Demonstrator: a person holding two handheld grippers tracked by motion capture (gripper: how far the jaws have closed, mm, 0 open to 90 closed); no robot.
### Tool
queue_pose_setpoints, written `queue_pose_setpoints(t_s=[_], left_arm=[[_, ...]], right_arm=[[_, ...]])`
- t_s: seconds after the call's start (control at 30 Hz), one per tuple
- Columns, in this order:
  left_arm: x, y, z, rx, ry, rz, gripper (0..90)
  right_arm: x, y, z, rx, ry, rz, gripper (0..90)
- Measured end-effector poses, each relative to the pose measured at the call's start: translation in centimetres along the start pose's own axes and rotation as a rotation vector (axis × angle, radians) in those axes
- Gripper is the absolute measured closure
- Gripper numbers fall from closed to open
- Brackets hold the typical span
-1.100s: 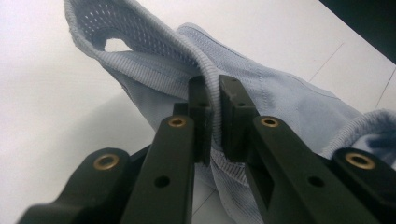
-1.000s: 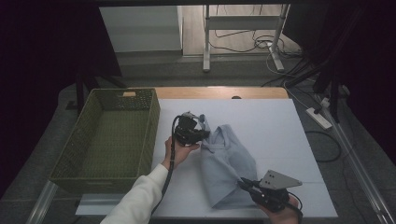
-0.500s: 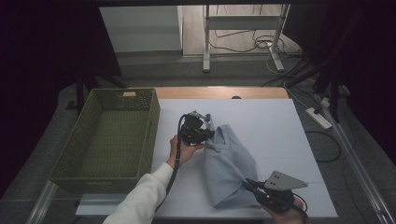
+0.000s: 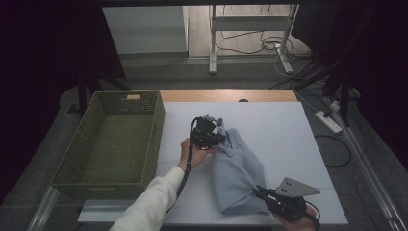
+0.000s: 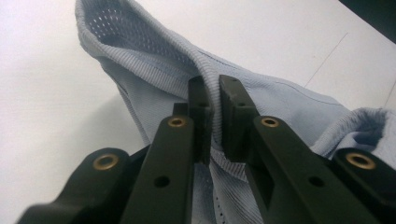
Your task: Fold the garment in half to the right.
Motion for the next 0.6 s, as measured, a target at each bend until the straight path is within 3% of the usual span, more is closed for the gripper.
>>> queue_pose_setpoints(t_s=[0.6], left_arm=[[-0.9, -2.5, -1.4, 0.012, -0.024, 0.043, 82.9]], right_arm=[[1.1, 1.0, -0.4, 0.040, -0.046, 0.028, 85.0]])
Point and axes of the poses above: each handheld gripper's, and its own axes: y roughly backward along the jaws, x roughly out of its underside, z roughly to its left, the point moved 6 cm from there along -y, roughly forward along the jaws, and after that the axes turned 6 degrees about -x, right-handed, at the moved point
